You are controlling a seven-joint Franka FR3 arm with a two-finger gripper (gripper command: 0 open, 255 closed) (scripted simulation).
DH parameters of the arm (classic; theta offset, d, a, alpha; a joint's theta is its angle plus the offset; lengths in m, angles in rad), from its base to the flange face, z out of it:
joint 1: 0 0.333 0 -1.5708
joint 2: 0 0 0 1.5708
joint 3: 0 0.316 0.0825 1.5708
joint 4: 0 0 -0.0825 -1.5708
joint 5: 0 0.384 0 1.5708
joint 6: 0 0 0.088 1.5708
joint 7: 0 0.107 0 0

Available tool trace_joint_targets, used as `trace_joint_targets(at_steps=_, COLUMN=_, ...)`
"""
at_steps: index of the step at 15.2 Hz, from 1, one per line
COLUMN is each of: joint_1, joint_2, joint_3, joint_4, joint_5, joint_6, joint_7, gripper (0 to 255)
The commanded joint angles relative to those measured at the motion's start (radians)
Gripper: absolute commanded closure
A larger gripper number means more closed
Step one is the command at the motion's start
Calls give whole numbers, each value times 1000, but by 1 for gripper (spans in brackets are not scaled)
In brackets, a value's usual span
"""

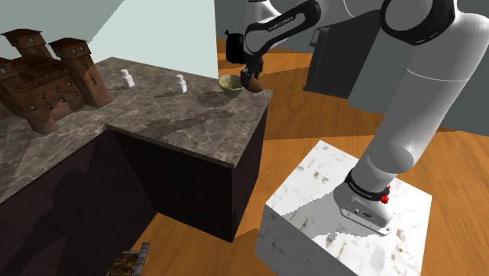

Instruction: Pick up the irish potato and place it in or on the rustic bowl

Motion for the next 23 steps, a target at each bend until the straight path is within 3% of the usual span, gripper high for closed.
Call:
trace_joint_targets(at_steps=1, joint_1=0, joint_2=-9, joint_3=0, joint_4=17, joint_5=1, joint_6=-26, joint_7=-3, gripper=255)
trace_joint_targets(at_steps=15, joint_1=2, joint_2=-54, joint_3=2, joint_4=144, joint_5=9, joint_6=-198, joint_7=-20, gripper=255)
trace_joint_targets(at_steps=23, joint_1=-14, joint_2=306, joint_3=0, joint_4=656, joint_5=40, joint_6=-347, joint_7=-55, gripper=255)
